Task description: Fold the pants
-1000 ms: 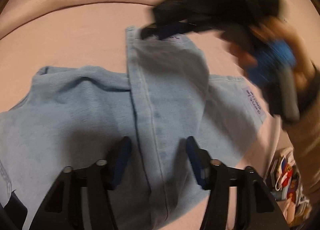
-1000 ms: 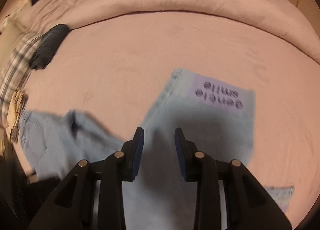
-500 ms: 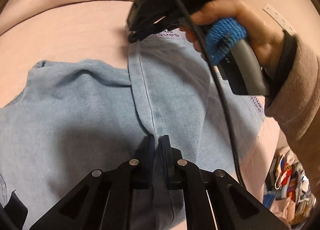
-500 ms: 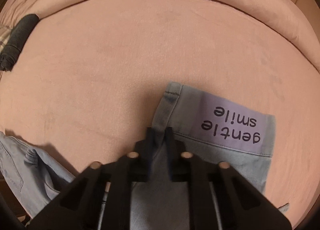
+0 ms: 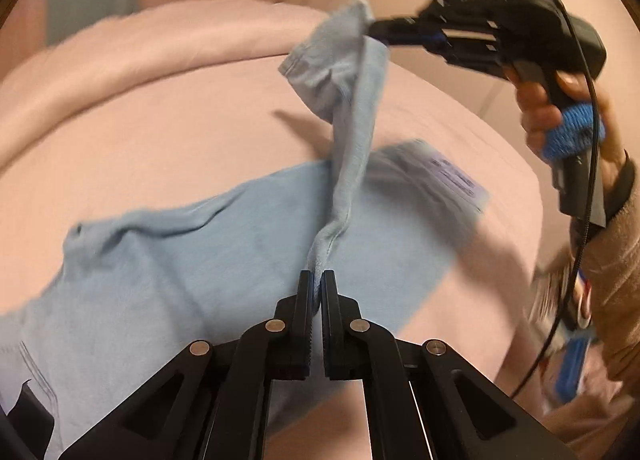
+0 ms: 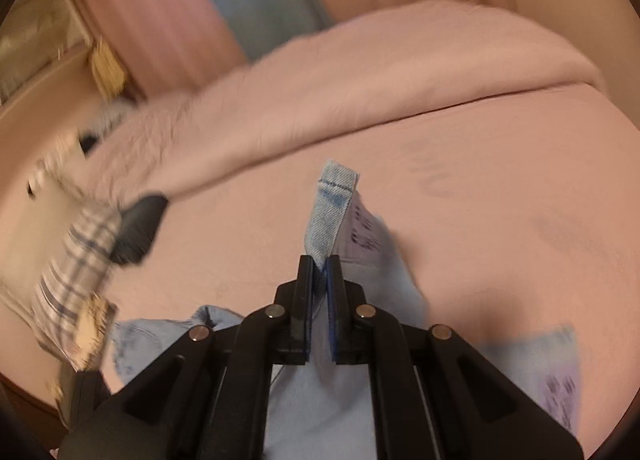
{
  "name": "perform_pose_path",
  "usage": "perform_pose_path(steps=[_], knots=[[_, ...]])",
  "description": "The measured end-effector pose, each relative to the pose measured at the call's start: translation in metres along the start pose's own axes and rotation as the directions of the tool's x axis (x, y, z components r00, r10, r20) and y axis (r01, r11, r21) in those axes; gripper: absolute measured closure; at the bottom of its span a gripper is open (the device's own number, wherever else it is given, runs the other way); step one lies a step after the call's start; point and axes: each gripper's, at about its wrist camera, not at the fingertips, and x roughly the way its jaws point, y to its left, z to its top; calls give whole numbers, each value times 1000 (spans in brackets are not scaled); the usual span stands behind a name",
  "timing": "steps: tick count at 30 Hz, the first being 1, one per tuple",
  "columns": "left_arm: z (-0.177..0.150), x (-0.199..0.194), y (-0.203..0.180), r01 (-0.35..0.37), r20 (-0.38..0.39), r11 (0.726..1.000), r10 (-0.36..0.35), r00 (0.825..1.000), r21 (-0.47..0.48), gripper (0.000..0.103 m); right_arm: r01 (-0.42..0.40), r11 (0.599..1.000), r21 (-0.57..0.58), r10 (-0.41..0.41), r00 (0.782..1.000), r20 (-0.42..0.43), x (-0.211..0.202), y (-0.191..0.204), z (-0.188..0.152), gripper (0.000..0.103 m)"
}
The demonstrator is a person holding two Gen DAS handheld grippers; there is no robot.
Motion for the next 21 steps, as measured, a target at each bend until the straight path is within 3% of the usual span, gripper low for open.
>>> perform_pose_path(steps=[3, 7, 9, 11, 13, 14, 16, 18, 19, 20, 21], knots=[[-1, 12, -28, -7, -38, 994, 11, 999, 107, 102, -13, 990, 137, 3, 997, 73, -48, -48, -39, 95], [-8, 35, -49, -11, -110, 984, 32, 993, 179, 102, -35, 943, 332, 14, 998, 67, -57, -109, -92, 87], [-10, 42, -51, -16, -132, 982, 42, 990, 186, 102, -50, 903, 427, 26, 998, 60, -52, -124, -111, 61], [-11, 46, -48, -18, -146, 983, 45, 988, 184, 102, -42, 835, 548, 8, 998, 65, -51, -142, -131, 45], [-8, 45, -48, -21, -147, 984, 48, 988, 175, 102, -91, 789, 608, 41, 995, 96, -48, -152, -139, 45], [-8, 45, -49, -23, -146, 985, 49, 988, 171, 102, -65, 767, 638, 22, 997, 75, -45, -157, -143, 45], [-9, 43, -44, -25, -148, 986, 50, 988, 165, 102, -1, 755, 656, -21, 999, 25, -38, -155, -147, 49], [-10, 46, -47, -30, -157, 985, 57, 986, 170, 102, -28, 745, 666, -6, 999, 49, -38, -155, -148, 50], [-13, 46, -48, -35, -161, 984, 64, 985, 177, 102, -12, 757, 654, -22, 999, 43, -37, -152, -146, 57], [-16, 45, -48, -38, -162, 982, 68, 984, 182, 102, 15, 767, 641, -49, 998, 35, -38, -153, -144, 84], [-16, 45, -50, -46, -162, 981, 77, 984, 189, 102, 40, 781, 623, -71, 997, 26, -37, -151, -143, 94]])
